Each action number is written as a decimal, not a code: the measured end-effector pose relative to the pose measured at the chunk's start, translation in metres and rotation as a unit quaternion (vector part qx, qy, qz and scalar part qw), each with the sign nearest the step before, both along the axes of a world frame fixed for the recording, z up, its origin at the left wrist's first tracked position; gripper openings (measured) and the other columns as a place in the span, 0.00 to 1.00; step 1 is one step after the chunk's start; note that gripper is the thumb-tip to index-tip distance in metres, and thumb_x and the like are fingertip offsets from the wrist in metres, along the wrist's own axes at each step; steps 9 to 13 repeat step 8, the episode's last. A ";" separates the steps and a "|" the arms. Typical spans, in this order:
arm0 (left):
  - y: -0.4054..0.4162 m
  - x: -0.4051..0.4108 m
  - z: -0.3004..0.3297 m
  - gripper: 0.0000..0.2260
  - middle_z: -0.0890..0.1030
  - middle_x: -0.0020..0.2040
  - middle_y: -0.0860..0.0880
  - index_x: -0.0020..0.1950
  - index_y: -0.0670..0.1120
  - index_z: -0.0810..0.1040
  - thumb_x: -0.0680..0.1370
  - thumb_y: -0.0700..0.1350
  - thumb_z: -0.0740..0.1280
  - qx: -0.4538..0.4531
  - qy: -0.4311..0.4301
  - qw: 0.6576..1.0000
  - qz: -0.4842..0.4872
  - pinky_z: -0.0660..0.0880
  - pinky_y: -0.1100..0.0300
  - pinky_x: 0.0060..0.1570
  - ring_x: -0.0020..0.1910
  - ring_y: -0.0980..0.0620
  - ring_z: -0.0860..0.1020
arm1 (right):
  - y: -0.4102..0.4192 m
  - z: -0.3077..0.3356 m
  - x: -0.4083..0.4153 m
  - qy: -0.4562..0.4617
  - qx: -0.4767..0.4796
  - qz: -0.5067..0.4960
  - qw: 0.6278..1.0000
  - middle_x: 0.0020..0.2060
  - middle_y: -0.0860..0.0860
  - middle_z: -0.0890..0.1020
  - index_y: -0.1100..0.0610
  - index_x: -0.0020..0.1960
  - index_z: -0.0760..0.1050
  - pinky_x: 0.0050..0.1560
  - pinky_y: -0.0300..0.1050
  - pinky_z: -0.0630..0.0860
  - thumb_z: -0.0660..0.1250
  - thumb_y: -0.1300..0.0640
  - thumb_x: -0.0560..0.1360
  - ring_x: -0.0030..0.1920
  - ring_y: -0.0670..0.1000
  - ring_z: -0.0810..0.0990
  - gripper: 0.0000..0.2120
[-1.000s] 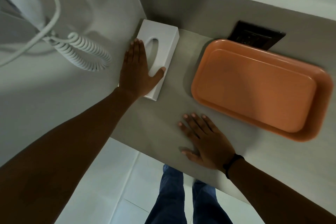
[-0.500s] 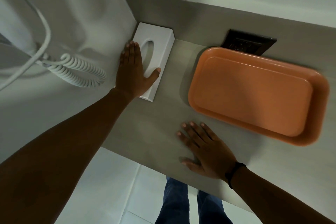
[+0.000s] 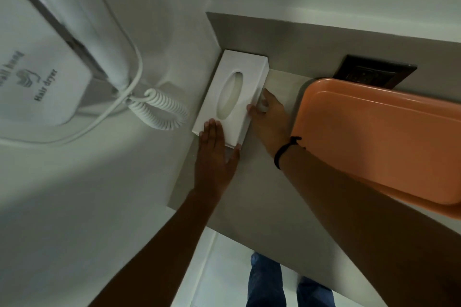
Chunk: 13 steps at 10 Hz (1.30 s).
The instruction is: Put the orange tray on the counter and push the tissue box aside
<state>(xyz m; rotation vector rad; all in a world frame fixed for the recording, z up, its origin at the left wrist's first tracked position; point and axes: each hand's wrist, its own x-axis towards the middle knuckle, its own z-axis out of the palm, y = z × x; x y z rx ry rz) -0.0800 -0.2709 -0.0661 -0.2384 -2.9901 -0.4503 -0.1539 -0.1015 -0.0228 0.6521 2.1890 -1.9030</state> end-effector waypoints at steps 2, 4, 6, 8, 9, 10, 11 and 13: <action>-0.002 -0.003 -0.002 0.38 0.61 0.85 0.36 0.85 0.34 0.59 0.84 0.52 0.71 0.031 -0.010 0.999 0.008 0.55 0.45 0.85 0.86 0.41 0.55 | -0.006 -0.013 -0.014 -0.031 -0.033 -0.010 0.999 0.65 0.61 0.80 0.57 0.83 0.67 0.72 0.62 0.80 0.73 0.63 0.82 0.67 0.63 0.82 0.32; -0.009 -0.007 0.000 0.38 0.59 0.86 0.37 0.86 0.36 0.56 0.84 0.53 0.70 0.041 -0.027 0.999 0.018 0.50 0.49 0.85 0.86 0.43 0.51 | -0.015 -0.016 -0.021 -0.021 -0.033 -0.002 0.999 0.54 0.56 0.78 0.59 0.84 0.65 0.72 0.63 0.80 0.72 0.63 0.82 0.63 0.64 0.83 0.33; -0.007 -0.006 -0.008 0.38 0.58 0.86 0.37 0.86 0.35 0.56 0.84 0.52 0.70 0.057 -0.026 0.998 0.023 0.50 0.46 0.85 0.87 0.41 0.52 | -0.011 -0.018 -0.026 -0.038 -0.030 0.021 0.999 0.55 0.55 0.76 0.58 0.85 0.64 0.73 0.63 0.79 0.72 0.62 0.82 0.68 0.66 0.81 0.34; 0.010 -0.014 0.009 0.34 0.54 0.87 0.37 0.87 0.38 0.56 0.85 0.53 0.60 0.040 0.028 0.998 -0.042 0.50 0.38 0.86 0.88 0.37 0.48 | 0.003 0.009 0.007 -0.021 0.001 0.044 0.999 0.59 0.54 0.84 0.60 0.80 0.70 0.73 0.54 0.79 0.71 0.55 0.84 0.61 0.54 0.84 0.27; 0.010 -0.014 0.009 0.34 0.54 0.87 0.37 0.87 0.38 0.56 0.85 0.53 0.60 0.040 0.028 0.998 -0.042 0.50 0.38 0.86 0.88 0.37 0.48 | 0.003 0.009 0.007 -0.021 0.001 0.044 0.999 0.59 0.54 0.84 0.60 0.80 0.70 0.73 0.54 0.79 0.71 0.55 0.84 0.61 0.54 0.84 0.27; 0.010 -0.014 0.009 0.34 0.54 0.87 0.37 0.87 0.38 0.56 0.85 0.53 0.60 0.040 0.028 0.998 -0.042 0.50 0.38 0.86 0.88 0.37 0.48 | 0.003 0.009 0.007 -0.021 0.001 0.044 0.999 0.59 0.54 0.84 0.60 0.80 0.70 0.73 0.54 0.79 0.71 0.55 0.84 0.61 0.54 0.84 0.27; 0.010 -0.014 0.009 0.34 0.54 0.87 0.37 0.87 0.38 0.56 0.85 0.53 0.60 0.040 0.028 0.998 -0.042 0.50 0.38 0.86 0.88 0.37 0.48 | 0.003 0.009 0.007 -0.021 0.001 0.044 0.999 0.59 0.54 0.84 0.60 0.80 0.70 0.73 0.54 0.79 0.71 0.55 0.84 0.61 0.54 0.84 0.27; 0.010 -0.014 0.009 0.34 0.54 0.87 0.37 0.87 0.38 0.56 0.85 0.53 0.60 0.040 0.028 0.998 -0.042 0.50 0.38 0.86 0.88 0.37 0.48 | 0.003 0.009 0.007 -0.021 0.001 0.044 0.999 0.59 0.54 0.84 0.60 0.80 0.70 0.73 0.54 0.79 0.71 0.55 0.84 0.61 0.54 0.84 0.27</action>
